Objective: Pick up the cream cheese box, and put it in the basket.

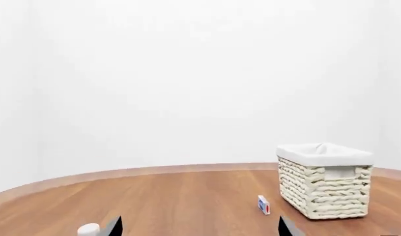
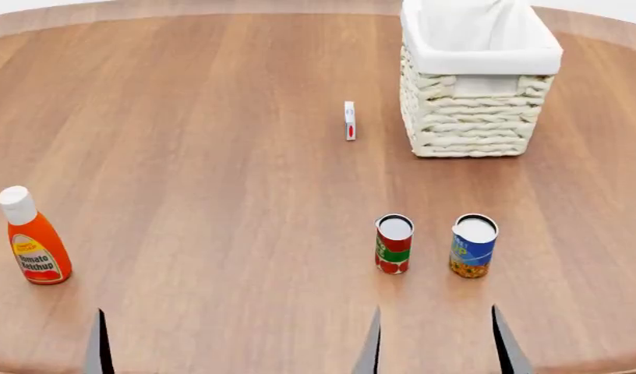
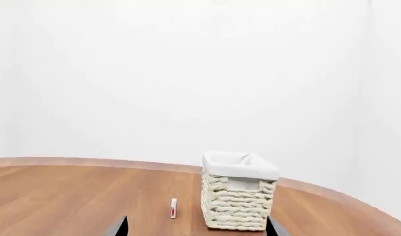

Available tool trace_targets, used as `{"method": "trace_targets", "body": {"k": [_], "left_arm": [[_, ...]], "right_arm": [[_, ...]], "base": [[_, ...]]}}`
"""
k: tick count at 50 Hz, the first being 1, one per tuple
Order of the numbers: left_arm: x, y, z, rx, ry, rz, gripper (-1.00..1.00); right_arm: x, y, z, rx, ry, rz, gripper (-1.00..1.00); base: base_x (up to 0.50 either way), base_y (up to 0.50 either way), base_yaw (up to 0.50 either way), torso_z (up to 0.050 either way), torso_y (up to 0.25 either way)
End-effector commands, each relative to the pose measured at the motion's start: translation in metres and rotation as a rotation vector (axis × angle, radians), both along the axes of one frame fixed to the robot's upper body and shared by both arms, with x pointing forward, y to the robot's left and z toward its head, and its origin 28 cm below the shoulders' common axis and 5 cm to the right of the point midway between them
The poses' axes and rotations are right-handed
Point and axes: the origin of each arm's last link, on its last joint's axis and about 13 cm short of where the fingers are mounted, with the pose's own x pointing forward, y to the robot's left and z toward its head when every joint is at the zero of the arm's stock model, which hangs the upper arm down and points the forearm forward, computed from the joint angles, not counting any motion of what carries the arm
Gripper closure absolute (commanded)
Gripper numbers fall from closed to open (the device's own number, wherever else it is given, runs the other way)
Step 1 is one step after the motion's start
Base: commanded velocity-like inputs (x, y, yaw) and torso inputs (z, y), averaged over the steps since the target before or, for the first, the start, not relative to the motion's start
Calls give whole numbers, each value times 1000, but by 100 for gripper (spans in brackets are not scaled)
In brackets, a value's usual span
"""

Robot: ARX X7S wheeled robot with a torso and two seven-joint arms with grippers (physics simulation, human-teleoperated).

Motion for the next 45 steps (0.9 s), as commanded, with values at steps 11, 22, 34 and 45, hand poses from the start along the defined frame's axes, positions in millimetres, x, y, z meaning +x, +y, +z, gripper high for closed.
{"method": "trace_targets", "body": {"k": [11, 22, 34, 45], "left_arm": [[-26, 2, 41, -29, -150, -14, -100], [-26, 1, 40, -4, -161, -9, -100], [-26, 0, 40, -1, -163, -11, -100], [-28, -1, 45, -3, -164, -11, -100]], "right_arm": [[-24, 4, 33, 0, -130, 47, -100], [-25, 5, 34, -25, -135, 50, -100], [-25, 5, 35, -25, -133, 49, -100], [-24, 5, 34, -19, -129, 46, -100]], "base": [[0, 0, 0, 0, 0], [0, 0, 0, 0, 0], [0, 98, 0, 0, 0], [0, 241, 0, 0, 0]]}}
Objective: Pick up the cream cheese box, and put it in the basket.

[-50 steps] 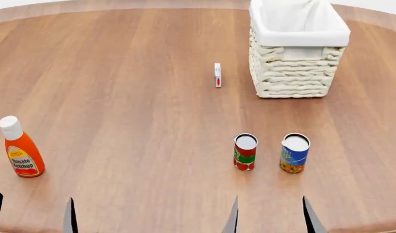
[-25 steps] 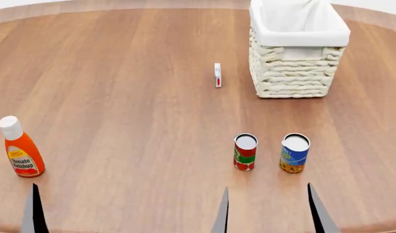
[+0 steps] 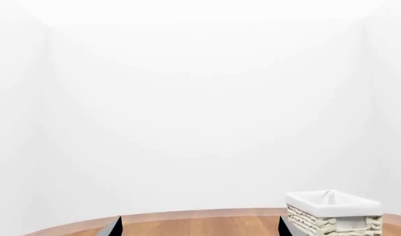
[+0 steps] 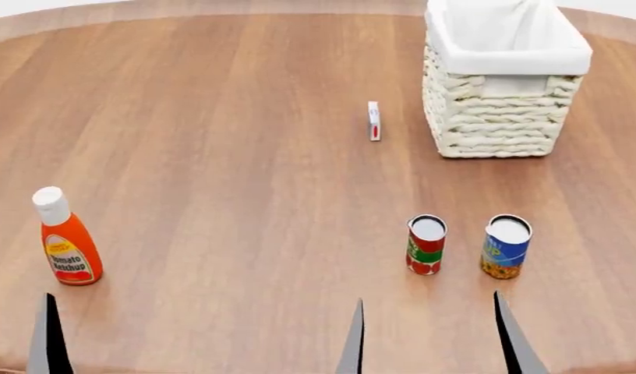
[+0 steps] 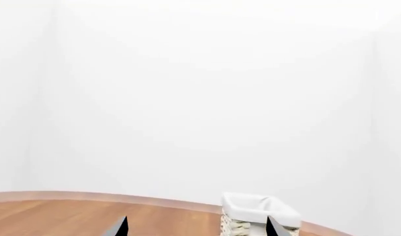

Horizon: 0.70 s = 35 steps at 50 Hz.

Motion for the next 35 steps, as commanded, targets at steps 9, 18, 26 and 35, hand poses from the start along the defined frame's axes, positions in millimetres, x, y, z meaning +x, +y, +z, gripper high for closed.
{"method": "trace_targets", "body": {"k": [9, 18, 26, 35], "left_arm": [[-1, -1, 3, 3, 2, -2, -100], [2, -1, -2, 9, 1, -1, -100], [1, -1, -2, 10, 0, 0, -100], [4, -1, -7, 9, 1, 0, -100]], "right_arm": [[2, -2, 1, 25, -7, -51, -100], [2, -2, 1, 48, 4, -22, -100], [2, -2, 1, 46, 2, -20, -100], [1, -2, 0, 37, 8, -19, -100]], "base": [[0, 153, 0, 0, 0], [19, 0, 0, 0, 0], [344, 0, 0, 0, 0], [406, 0, 0, 0, 0]]}}
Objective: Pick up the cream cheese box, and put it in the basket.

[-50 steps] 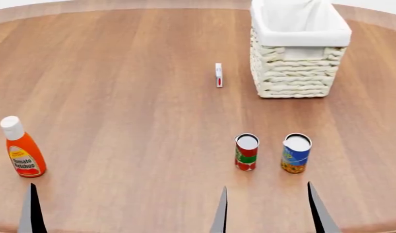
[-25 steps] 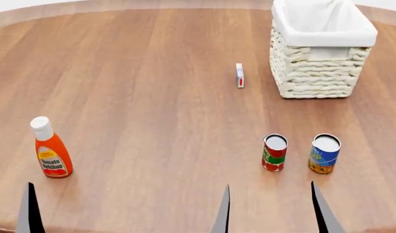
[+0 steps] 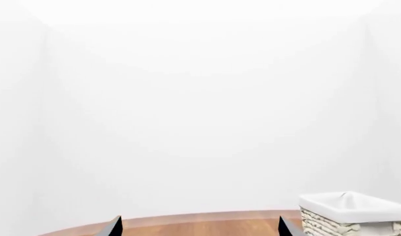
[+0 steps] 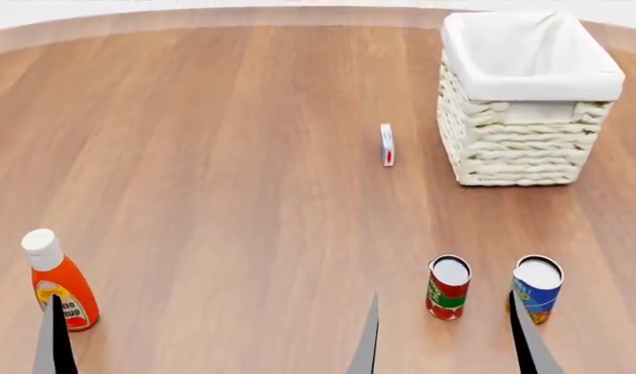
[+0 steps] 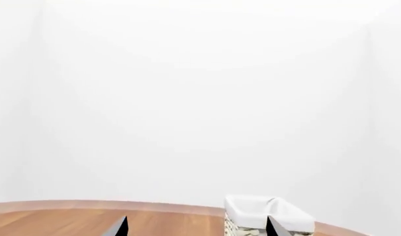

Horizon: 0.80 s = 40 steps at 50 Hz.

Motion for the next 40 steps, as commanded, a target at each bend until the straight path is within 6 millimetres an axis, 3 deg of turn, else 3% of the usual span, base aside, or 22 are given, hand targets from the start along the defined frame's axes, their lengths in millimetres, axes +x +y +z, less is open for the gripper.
{"method": "trace_targets", "body": {"k": [1, 12, 24, 40], "left_arm": [[2, 0, -5, 1, 0, 0, -100], [4, 1, -8, 1, 3, -3, -100], [-3, -1, 3, 1, 6, -4, -100], [3, 1, -6, 1, 6, -4, -100]], "right_arm": [[0, 0, 0, -1, 4, 2, -100], [1, 1, -1, -1, 6, 3, -100], [1, 1, 0, 2, 7, 7, -100], [0, 0, -1, 5, 8, 7, -100]], "base": [[402, 0, 0, 0, 0], [406, 0, 0, 0, 0], [407, 0, 0, 0, 0], [406, 0, 0, 0, 0]]}}
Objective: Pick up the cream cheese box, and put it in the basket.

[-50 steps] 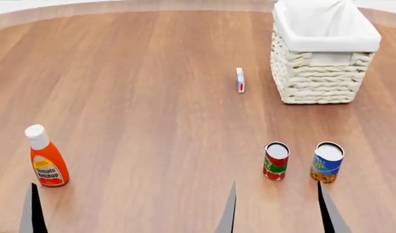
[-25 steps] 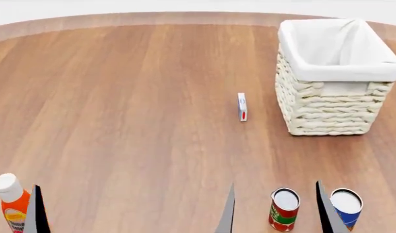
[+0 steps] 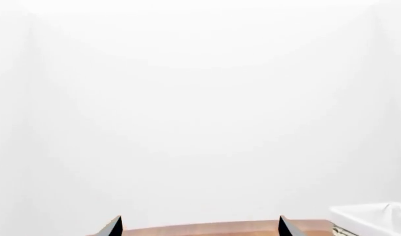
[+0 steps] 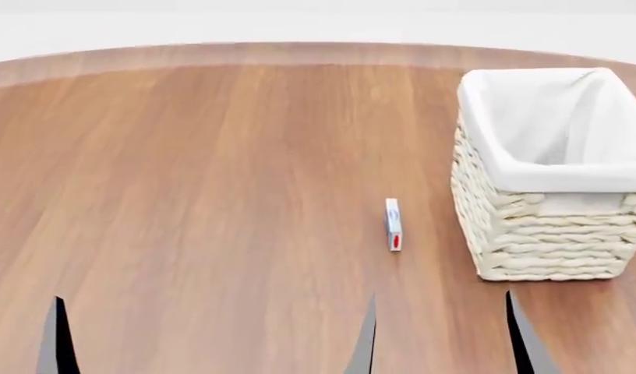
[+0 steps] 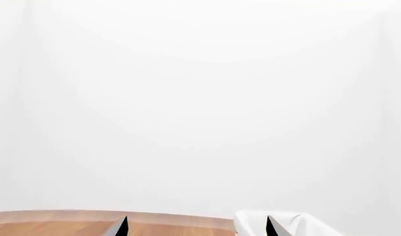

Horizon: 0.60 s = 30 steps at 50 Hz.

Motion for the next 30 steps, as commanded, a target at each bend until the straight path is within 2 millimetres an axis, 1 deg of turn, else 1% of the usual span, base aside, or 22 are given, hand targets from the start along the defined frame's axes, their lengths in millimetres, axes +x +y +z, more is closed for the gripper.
{"method": "trace_targets", "body": {"k": [1, 30], "left_arm": [[2, 1, -4, -1, 0, -1, -100], [-1, 0, 1, -4, 6, -4, -100]], "right_arm": [[0, -1, 0, 2, 1, 0, -100], [0, 0, 0, -1, 2, 1, -100]], "base": [[406, 0, 0, 0, 0], [406, 0, 0, 0, 1]]}}
